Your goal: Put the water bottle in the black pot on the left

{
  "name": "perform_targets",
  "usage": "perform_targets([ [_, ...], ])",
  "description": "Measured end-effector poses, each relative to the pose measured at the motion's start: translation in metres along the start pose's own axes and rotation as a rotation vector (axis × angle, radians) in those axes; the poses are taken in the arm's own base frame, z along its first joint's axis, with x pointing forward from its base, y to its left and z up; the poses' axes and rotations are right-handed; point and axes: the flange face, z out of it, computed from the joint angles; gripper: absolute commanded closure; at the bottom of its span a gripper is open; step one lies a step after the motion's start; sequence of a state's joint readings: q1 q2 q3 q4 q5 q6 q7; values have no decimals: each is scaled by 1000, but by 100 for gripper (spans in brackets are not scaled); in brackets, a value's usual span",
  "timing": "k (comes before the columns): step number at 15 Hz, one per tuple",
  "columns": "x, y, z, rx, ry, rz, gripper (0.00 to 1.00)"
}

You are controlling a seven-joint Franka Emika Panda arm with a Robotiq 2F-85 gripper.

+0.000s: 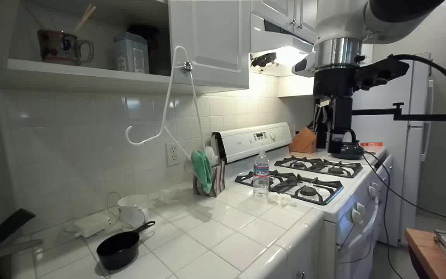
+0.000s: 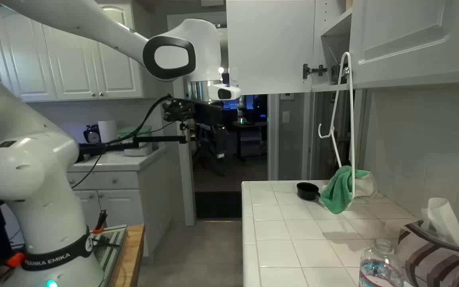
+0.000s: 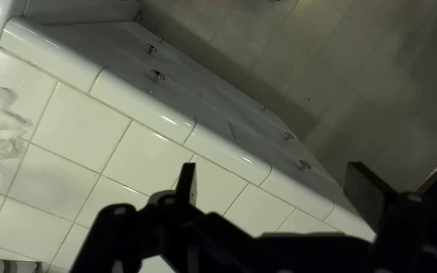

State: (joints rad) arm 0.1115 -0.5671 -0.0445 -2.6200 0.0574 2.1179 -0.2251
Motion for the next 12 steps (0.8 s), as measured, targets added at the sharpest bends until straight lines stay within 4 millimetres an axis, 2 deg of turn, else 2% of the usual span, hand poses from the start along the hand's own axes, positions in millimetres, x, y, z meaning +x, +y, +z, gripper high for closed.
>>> perform_targets([
  [10,0,0,0,0,0,0,0],
  [12,3,5,-4,-11,41,27,0],
])
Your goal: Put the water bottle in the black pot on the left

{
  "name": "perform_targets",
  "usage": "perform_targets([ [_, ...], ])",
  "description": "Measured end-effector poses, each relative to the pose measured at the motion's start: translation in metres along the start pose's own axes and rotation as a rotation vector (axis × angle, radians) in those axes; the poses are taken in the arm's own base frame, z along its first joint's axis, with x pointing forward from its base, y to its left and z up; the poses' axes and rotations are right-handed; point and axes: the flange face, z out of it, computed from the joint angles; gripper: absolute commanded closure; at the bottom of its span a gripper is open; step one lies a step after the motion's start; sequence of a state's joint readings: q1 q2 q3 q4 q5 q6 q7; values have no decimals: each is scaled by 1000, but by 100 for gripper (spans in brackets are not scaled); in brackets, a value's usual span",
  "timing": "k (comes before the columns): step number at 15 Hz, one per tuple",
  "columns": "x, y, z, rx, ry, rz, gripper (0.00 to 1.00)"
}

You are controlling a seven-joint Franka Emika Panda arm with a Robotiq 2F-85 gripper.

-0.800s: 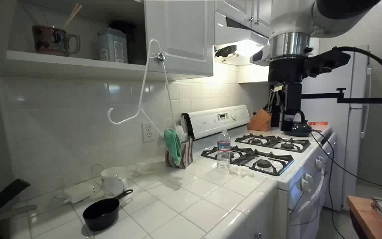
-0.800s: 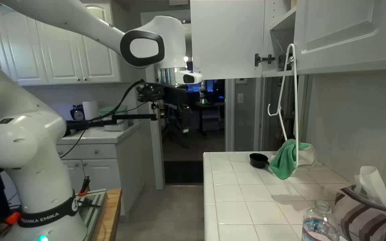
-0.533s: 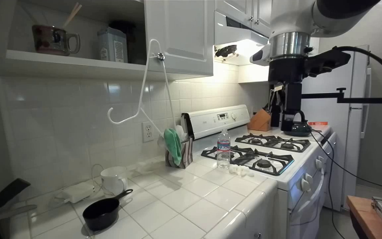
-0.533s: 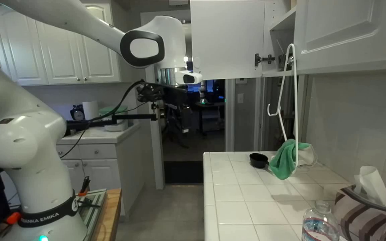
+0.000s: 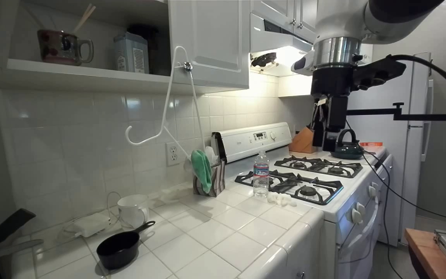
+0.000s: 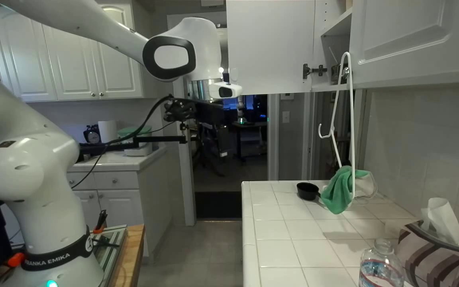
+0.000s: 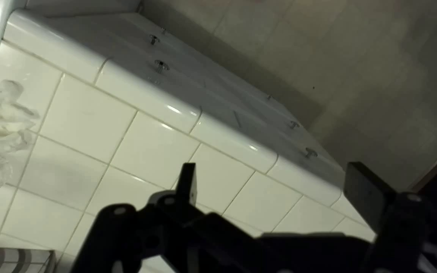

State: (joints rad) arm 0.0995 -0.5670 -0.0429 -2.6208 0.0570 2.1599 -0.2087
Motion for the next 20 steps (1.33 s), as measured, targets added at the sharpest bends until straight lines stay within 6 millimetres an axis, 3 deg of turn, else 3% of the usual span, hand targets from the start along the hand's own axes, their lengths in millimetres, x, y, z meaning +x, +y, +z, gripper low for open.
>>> perform_targets([
  [2,6,17,-7,-22,89,65,0],
  [5,5,64,-11,-64,214,187,0],
  [9,-4,133,6,-171,289,327,0],
  [12,-2,170,27,-269,318,449,0],
  [15,5,190,44,-334,336,588,0],
  [17,7,196,45,-367,346,686,0],
  [20,7,197,44,-363,351,696,0],
])
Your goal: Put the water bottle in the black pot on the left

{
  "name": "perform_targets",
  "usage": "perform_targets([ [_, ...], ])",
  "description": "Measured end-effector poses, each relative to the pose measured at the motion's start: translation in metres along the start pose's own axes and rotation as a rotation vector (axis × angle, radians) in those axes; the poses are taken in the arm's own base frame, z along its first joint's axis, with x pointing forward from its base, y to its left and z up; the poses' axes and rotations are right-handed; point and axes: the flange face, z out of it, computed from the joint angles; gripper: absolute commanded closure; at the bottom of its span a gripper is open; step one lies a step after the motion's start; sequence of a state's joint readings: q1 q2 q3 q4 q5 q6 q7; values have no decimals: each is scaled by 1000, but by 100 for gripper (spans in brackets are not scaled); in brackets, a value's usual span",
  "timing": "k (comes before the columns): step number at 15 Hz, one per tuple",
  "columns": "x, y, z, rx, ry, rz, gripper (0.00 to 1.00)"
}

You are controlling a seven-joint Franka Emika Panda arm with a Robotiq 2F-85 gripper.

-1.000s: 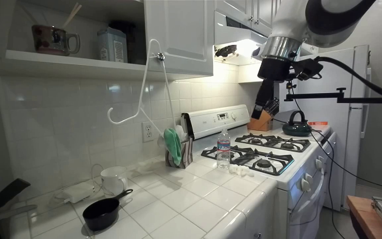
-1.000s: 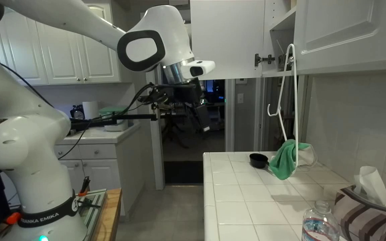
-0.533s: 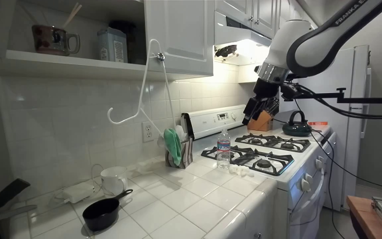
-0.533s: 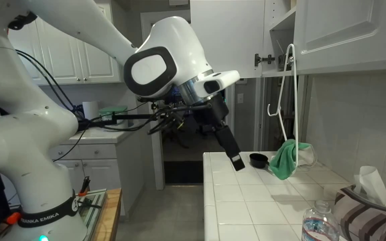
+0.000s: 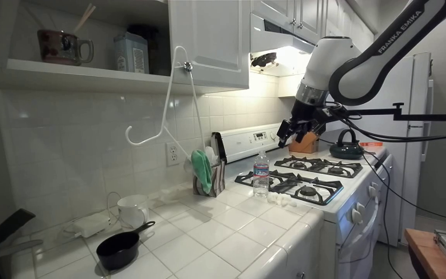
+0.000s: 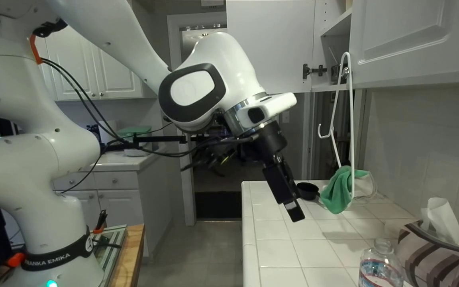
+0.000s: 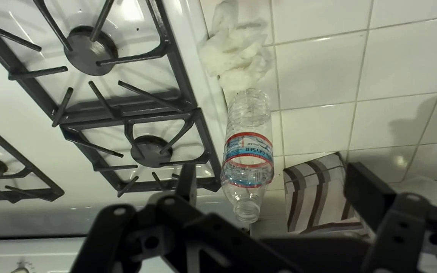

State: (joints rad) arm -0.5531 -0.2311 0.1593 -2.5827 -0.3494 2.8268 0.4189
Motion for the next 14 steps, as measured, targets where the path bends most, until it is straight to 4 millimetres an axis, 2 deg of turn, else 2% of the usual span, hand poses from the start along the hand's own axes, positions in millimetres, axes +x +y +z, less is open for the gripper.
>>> perform_targets([
  [3,1,1,-1,5,12,14,0],
  [9,15,4,-15,-33,212,174,0],
  [11,16,-2,-16,-64,243,218,0],
  [14,9,-21,-7,-101,264,245,0],
])
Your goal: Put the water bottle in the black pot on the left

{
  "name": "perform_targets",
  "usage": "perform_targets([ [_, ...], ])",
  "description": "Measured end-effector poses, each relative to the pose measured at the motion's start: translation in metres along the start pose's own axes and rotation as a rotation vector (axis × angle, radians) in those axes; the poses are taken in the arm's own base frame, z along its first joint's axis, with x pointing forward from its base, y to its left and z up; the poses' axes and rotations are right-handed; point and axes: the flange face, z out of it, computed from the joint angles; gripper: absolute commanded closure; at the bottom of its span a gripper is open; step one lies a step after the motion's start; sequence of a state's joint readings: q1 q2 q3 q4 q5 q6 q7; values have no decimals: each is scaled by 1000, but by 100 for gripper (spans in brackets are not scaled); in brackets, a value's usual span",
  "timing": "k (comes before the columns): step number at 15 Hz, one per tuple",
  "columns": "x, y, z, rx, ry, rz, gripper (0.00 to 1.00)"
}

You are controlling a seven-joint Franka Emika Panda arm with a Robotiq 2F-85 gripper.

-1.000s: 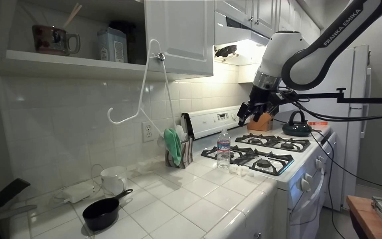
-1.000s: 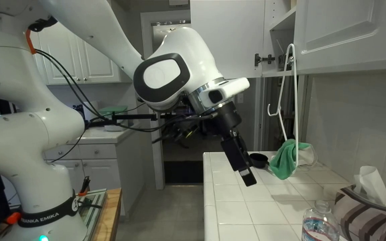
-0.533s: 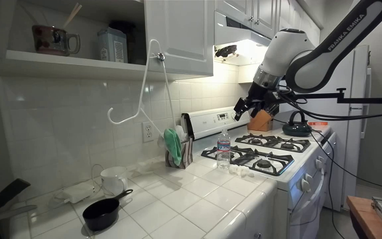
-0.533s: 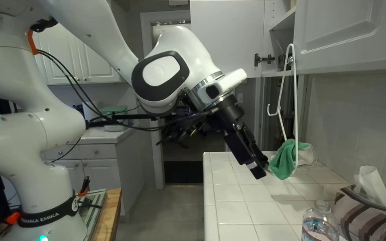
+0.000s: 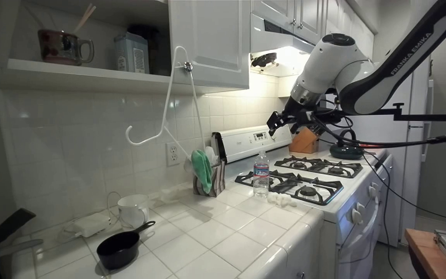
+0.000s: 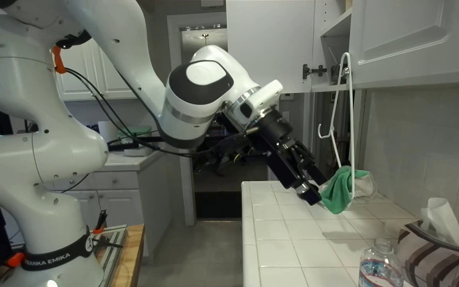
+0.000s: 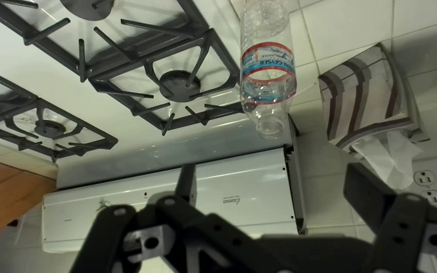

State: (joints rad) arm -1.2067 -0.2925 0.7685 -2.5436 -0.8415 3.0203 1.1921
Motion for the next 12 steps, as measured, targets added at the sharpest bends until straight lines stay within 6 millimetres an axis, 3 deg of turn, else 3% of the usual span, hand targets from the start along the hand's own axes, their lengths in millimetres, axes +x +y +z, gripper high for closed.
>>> perform_targets([
  [5,-19,-26,19,-130,38,70,0],
  [12,-36,-42,68,-354,81,169,0],
])
